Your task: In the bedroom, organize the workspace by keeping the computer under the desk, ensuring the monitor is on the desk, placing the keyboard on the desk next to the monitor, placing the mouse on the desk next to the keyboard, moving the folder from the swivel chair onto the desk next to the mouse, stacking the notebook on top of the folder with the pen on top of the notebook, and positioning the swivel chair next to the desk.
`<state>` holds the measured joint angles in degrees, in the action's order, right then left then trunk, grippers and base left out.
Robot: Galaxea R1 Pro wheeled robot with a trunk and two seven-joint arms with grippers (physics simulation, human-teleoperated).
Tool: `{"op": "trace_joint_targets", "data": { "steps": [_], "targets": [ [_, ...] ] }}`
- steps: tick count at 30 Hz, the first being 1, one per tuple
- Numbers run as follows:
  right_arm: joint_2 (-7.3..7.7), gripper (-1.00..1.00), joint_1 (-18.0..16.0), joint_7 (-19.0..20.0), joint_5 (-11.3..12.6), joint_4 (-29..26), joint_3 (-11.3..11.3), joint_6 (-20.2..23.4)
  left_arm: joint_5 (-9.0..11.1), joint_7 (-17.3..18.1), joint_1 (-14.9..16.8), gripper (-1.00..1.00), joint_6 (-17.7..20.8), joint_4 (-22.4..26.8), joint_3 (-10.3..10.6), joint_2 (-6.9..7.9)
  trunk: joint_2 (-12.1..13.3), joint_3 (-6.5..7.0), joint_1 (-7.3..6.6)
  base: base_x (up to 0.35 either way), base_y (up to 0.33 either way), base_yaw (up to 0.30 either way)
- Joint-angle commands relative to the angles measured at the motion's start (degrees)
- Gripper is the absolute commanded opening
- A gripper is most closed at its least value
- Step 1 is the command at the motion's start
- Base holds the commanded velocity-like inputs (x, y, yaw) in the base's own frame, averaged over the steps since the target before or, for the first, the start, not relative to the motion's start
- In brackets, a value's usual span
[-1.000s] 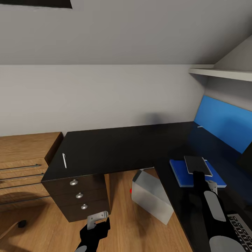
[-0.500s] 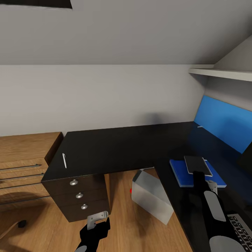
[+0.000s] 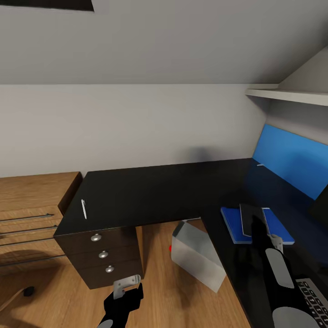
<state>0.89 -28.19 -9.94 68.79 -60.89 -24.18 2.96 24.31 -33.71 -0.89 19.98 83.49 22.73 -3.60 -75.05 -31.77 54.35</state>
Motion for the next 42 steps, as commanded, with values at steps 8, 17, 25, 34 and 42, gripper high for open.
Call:
{"op": "trace_joint_targets", "data": {
  "steps": [8, 17, 25, 34, 42],
  "targets": [
    [-0.01, 1.00, 0.0, -0.3, 0.3, -0.1, -0.1, 0.3, 0.5, -0.4, 0.0, 1.00, 0.2, 0.1, 0.1, 0.00, 0.0, -0.05, 0.00, -0.135, 0.000, 0.000],
    [-0.36, 1.00, 0.0, 0.3, 0.4, -1.3, 0.2, 0.1, 0.6, -0.3, 0.0, 1.00, 0.2, 0.1, 0.1, 0.00, 1.2, 0.49, -0.66, -0.058, 0.000, 0.000],
    [-4.15, 1.00, 0.1, 0.3, 0.2, -6.2, 0.1, 0.0, 0.5, -0.4, 0.0, 1.00, 0.2, -2.4, 0.0, 0.00, 4.4, 1.93, -2.41, -0.002, 0.000, 0.003],
    [-8.66, 1.00, 1.4, 0.3, -9.0, -7.8, 4.6, -0.9, 0.5, -0.7, 0.0, 1.00, 0.2, -2.7, -0.1, 0.00, 8.0, 3.80, -4.39, 0.000, 0.000, 0.191],
    [-10.31, 1.00, 2.5, -3.6, -23.2, -3.8, 21.4, -10.9, 0.4, -0.7, 0.0, 1.00, 0.2, -2.7, -0.1, 0.00, 11.2, 5.47, -6.15, 0.000, 0.000, 0.258]
  ]
}}
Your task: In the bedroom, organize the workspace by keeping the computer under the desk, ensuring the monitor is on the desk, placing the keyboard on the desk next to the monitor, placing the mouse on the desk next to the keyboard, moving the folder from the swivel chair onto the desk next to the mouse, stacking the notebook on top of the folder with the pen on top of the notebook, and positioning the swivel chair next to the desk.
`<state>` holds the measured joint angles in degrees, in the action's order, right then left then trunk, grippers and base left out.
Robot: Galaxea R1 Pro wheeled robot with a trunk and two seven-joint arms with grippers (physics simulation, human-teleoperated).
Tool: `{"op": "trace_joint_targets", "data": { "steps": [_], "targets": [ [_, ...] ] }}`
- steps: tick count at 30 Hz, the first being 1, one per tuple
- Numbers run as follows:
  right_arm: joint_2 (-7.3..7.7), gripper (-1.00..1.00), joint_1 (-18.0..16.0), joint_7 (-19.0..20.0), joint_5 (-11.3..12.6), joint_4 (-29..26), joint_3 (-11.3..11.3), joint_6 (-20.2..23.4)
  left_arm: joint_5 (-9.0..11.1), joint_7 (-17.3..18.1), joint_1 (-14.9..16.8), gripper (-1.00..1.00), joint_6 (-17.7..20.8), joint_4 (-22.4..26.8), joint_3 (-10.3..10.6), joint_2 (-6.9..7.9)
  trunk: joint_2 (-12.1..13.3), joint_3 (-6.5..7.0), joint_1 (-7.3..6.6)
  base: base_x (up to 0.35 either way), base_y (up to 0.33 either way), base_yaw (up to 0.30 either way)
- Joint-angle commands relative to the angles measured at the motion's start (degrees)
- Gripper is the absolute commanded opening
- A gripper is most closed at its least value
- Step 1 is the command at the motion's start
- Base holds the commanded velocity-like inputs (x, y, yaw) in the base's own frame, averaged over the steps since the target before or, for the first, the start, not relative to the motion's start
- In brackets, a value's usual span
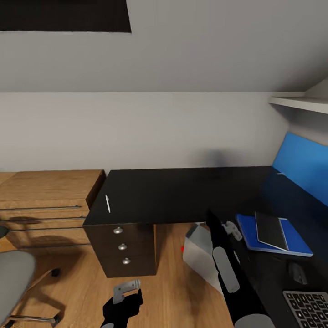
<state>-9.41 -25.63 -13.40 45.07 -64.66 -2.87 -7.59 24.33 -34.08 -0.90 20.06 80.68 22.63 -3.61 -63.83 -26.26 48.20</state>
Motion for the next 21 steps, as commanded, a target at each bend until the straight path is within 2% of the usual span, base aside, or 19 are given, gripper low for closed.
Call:
{"op": "trace_joint_targets", "data": {
  "steps": [1, 2, 3, 4, 5, 6, 8, 11, 13, 19, 21],
  "targets": [
    [-0.04, 1.00, 0.1, -1.3, -1.1, 1.3, 3.3, -2.6, 0.4, -0.4, 0.0, 1.00, 0.2, 0.1, 0.1, 0.00, 0.4, 0.15, -0.22, 0.000, 0.000, 0.271],
    [-0.05, 1.00, 0.1, -1.8, -1.9, 1.9, 5.0, -3.8, 0.4, -0.4, 0.0, 1.00, 0.2, 0.1, 0.1, 0.00, 0.8, 0.34, -0.44, 0.000, 0.000, 0.272],
    [-0.06, 1.00, 0.1, -2.9, -3.3, 3.3, 8.4, -6.3, 0.4, -0.4, 0.0, 1.00, 0.2, 0.1, 0.1, 0.00, 1.2, 0.52, -0.66, 0.000, 0.000, 0.273],
    [-0.08, 1.00, 0.2, -3.5, -4.0, 4.1, 10.1, -7.6, 0.4, -0.4, 0.0, 1.00, 0.2, 0.1, 0.0, 0.00, 1.6, 0.70, -0.88, 0.000, 0.000, 0.274],
    [-0.20, 1.00, 0.2, -6.8, -7.3, 8.3, 18.5, -13.0, 0.4, -0.4, 0.0, 1.00, 0.1, 0.1, 0.0, 0.00, 2.0, 0.89, -1.10, 0.000, 0.000, 0.275],
    [-0.27, 1.00, 0.2, -8.3, -8.5, 10.0, 21.4, -14.7, 0.4, -0.4, 0.0, 1.00, 0.1, 0.1, 0.0, 0.00, 2.4, 1.07, -1.32, 0.000, 0.000, 0.276],
    [-0.57, 1.00, 0.2, -10.4, -10.1, 12.1, 24.8, -17.0, 0.4, -0.4, 0.0, 1.00, 0.1, 0.1, 0.0, 0.00, 3.2, 1.43, -1.76, 0.000, 0.000, 0.276],
    [-0.59, 1.00, 0.2, -12.5, -11.9, 14.2, 27.4, -19.1, 0.3, -0.4, 0.0, 1.00, 0.1, 0.1, 0.0, 0.00, 4.4, 1.97, -2.42, 0.000, 0.000, 0.276],
    [-0.59, 1.00, 0.2, -13.0, -12.4, 14.8, 28.1, -19.6, 0.3, -0.4, 0.0, 1.00, 0.1, 0.1, 0.0, 0.00, 5.2, 2.32, -2.86, 0.000, 0.000, 0.276],
    [-0.59, 1.00, 0.2, -13.4, -12.8, 15.1, 28.7, -20.2, 0.3, -0.4, 0.0, 1.00, 0.1, 0.1, 0.0, 0.00, 7.6, 3.37, -4.17, 0.000, 0.000, 0.257],
    [-0.59, 1.00, 0.2, -13.3, -12.7, 13.6, 28.6, -20.8, 0.3, -0.4, 0.0, 1.00, 0.1, 0.1, 0.0, 0.06, 8.4, 3.71, -4.61, 0.000, 0.000, 0.103]
  ]
}}
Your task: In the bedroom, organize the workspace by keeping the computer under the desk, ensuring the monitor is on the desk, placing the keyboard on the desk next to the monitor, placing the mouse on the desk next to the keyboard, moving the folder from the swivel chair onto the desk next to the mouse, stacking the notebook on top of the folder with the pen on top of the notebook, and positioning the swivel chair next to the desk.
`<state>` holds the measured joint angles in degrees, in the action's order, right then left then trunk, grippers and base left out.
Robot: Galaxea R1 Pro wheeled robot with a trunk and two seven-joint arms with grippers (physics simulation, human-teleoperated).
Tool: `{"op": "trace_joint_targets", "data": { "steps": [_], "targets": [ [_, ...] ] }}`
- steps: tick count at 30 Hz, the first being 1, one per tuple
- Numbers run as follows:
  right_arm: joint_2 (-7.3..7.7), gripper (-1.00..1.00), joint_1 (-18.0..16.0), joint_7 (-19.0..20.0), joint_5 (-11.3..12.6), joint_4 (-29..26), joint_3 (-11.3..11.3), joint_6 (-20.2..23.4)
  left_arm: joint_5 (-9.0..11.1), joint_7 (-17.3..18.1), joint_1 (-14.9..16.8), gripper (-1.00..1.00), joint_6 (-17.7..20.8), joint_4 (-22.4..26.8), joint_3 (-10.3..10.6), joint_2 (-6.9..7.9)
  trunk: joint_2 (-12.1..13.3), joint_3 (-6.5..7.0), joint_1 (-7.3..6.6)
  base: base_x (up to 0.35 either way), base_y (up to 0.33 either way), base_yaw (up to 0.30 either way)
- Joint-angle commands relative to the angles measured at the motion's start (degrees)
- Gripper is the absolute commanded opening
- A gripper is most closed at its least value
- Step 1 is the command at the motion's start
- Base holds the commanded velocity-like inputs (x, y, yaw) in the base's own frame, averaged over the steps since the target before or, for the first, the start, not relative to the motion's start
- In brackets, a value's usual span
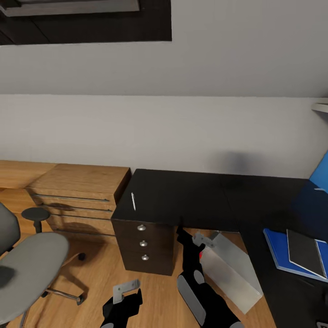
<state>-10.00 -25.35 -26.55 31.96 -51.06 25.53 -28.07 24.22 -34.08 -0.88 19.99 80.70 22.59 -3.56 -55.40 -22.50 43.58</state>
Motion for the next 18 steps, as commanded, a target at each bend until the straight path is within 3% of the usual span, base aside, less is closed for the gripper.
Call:
{"op": "trace_joint_targets", "data": {
  "steps": [1, 4, 15, 18],
  "targets": [
    [0.00, 1.00, -0.1, -0.1, 0.5, -1.6, 0.1, -0.9, 0.4, -0.4, 0.0, 1.00, 0.2, 0.1, 0.0, 0.02, 0.4, 0.13, -0.22, 0.000, 0.000, 0.052],
    [0.00, 1.00, -0.1, -0.1, 0.4, -5.4, 0.2, -2.5, 0.4, -0.4, 0.0, 1.00, 0.1, 0.2, 0.0, 0.04, 1.6, 0.66, -0.88, 0.000, 0.000, 0.022],
    [0.00, 1.00, -0.1, -0.1, 0.4, -6.2, 0.7, -3.3, 0.4, -0.5, 0.0, 1.00, 0.2, 0.3, 0.0, 0.05, 6.0, 2.63, -3.29, 0.000, 0.000, 0.003],
    [0.00, 1.00, -0.1, -0.1, 0.4, -6.2, 0.8, -3.4, 0.4, -0.5, 0.0, 1.00, 0.1, 0.3, 0.0, 0.04, 6.0, 2.63, -3.29, 0.000, 0.000, 0.000]
  ]
}}
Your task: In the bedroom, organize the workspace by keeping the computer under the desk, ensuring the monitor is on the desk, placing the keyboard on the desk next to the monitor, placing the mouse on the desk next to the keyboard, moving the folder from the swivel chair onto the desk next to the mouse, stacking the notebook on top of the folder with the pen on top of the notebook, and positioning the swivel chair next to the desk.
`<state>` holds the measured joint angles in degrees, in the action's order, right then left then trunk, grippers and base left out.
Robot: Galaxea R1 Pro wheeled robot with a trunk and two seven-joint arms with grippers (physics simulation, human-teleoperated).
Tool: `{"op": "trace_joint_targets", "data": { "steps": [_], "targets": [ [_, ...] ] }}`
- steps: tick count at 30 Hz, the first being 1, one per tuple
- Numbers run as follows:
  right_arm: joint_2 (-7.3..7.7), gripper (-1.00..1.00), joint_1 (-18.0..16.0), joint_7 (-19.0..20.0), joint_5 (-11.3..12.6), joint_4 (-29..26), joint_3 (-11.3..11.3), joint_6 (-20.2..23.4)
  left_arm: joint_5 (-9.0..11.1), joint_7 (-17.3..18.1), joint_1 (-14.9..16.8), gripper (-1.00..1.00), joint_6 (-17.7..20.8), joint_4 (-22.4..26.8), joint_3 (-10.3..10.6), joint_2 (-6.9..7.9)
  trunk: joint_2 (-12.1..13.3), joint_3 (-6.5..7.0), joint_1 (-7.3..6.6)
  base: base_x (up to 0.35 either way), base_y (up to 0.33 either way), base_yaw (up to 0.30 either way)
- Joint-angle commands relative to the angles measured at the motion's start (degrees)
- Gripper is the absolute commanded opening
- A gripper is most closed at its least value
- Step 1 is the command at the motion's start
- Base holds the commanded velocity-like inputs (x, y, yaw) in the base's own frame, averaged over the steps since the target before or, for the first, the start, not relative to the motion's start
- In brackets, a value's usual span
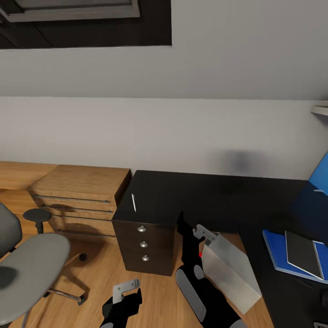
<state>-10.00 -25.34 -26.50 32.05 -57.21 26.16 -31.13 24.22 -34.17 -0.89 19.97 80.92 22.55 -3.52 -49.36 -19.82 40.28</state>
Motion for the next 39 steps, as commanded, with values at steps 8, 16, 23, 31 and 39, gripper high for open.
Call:
{"op": "trace_joint_targets", "data": {
  "steps": [8, 16, 23, 31, 39],
  "targets": [
    [0.00, 1.00, -0.1, 0.0, 0.2, 2.7, 0.6, -4.8, 0.4, -0.3, 0.0, 1.00, -1.6, 0.2, -0.1, 0.09, -0.1, 0.18, 0.01, 0.211, 0.157, 0.185],
    [0.00, 1.00, -0.1, 0.0, 0.1, 2.9, 0.6, -4.8, 0.4, -0.3, 0.0, 1.00, -1.6, 0.2, -0.1, 0.09, -0.1, 0.50, 0.01, 0.258, 0.241, 0.249],
    [0.00, 1.00, -0.1, 0.0, 0.1, 2.9, 0.6, -4.8, 0.4, -0.3, 0.0, 1.00, -1.6, 0.2, -0.1, 0.09, -0.1, 0.78, 0.01, 0.255, 0.242, 0.249],
    [0.00, 1.00, -0.1, -0.1, 0.6, 2.9, 0.4, -4.7, 0.4, -0.3, 0.0, 1.00, -1.6, 0.2, -0.2, 0.09, -0.1, 0.91, 0.01, 0.246, 0.228, 0.160],
    [0.00, 1.00, -0.1, -0.1, 0.3, 2.7, 0.5, -4.5, 0.4, -0.3, 0.0, 1.00, -1.6, 0.2, -0.2, 0.09, -0.1, 0.91, 0.01, 0.210, 0.049, 0.002]
  ]
}}
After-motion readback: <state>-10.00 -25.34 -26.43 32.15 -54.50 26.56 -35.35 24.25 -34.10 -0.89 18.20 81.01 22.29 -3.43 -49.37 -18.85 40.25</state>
